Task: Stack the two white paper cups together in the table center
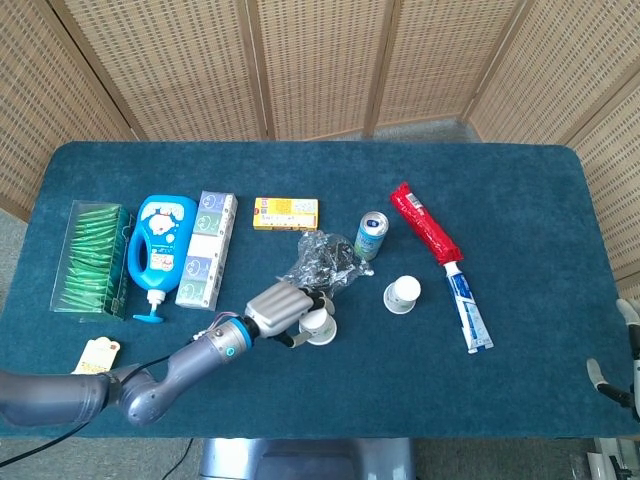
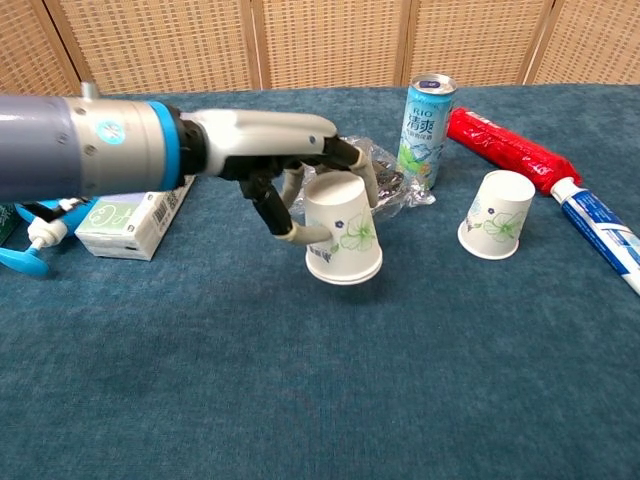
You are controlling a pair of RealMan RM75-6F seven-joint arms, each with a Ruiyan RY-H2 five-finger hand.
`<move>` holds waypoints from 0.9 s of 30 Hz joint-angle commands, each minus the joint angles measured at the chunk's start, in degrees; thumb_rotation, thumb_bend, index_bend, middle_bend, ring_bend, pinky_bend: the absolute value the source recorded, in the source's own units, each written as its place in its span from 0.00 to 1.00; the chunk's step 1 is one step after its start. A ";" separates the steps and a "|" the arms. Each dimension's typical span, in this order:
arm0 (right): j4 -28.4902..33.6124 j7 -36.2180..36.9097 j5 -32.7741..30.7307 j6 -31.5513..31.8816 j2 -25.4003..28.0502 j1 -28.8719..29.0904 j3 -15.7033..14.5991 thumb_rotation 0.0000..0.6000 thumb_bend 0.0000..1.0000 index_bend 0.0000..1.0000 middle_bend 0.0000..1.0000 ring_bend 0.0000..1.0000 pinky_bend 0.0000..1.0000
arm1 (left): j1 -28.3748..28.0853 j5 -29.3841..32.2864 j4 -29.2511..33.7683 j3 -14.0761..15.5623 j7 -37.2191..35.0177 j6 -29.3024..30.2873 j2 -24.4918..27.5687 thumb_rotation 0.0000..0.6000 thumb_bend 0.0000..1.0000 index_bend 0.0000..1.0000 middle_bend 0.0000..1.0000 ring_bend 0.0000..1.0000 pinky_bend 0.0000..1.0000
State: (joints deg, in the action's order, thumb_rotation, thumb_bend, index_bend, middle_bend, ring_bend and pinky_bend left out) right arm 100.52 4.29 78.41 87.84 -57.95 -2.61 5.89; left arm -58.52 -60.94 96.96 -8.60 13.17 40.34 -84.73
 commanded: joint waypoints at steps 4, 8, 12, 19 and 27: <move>-0.29 0.33 0.10 0.07 -0.04 -0.08 0.00 1.00 0.37 0.00 0.00 0.00 0.00 | -1.86 2.90 -2.20 0.78 3.10 0.31 -2.52 1.00 0.47 0.33 0.29 0.30 0.53; -0.46 0.55 0.13 0.22 -0.01 -0.21 0.02 1.00 0.37 0.00 0.00 0.00 0.00 | -3.16 5.42 -2.37 1.78 5.45 -0.62 -2.79 1.00 0.47 0.23 0.20 0.19 0.44; -0.58 0.68 0.14 0.20 -0.12 -0.21 0.05 1.00 0.37 0.00 0.00 0.00 0.00 | -4.37 7.75 -2.38 2.65 7.28 -1.30 -2.61 1.00 0.47 0.14 0.09 0.08 0.33; -0.60 0.61 0.38 0.21 -0.10 -0.12 0.12 1.00 0.37 0.00 0.00 0.00 0.00 | -4.42 8.67 -0.46 2.25 7.62 0.99 -0.78 1.00 0.47 0.01 0.00 0.00 0.18; 0.08 -0.67 1.33 -0.59 0.37 0.99 0.41 1.00 0.37 0.00 0.00 0.00 0.00 | -0.69 5.23 5.63 1.30 5.23 6.98 6.32 1.00 0.47 0.00 0.00 0.00 0.16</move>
State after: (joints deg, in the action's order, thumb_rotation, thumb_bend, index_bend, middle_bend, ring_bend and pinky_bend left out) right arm 100.50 3.76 79.59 87.38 -57.64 -1.76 6.27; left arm -60.48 -54.52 100.98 -7.13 19.16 45.76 -80.21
